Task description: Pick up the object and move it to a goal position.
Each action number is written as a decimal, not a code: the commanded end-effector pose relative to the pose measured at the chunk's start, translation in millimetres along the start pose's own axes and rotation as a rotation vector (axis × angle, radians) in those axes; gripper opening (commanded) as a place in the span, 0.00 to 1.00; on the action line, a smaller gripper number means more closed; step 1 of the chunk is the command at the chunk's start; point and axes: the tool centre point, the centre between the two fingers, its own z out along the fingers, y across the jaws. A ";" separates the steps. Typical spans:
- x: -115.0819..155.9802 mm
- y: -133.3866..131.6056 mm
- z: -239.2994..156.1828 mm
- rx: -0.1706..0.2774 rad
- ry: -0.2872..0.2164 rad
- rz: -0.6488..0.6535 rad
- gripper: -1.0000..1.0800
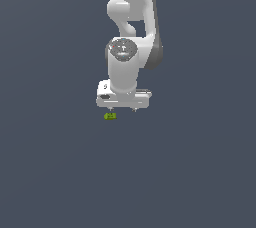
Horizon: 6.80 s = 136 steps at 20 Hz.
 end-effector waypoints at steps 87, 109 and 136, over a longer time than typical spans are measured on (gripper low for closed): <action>-43.0 69.9 124.6 0.068 0.020 1.426 0.96; -41.6 69.0 140.8 0.069 0.021 1.427 0.00; -75.4 62.0 -68.9 0.066 0.021 1.431 0.00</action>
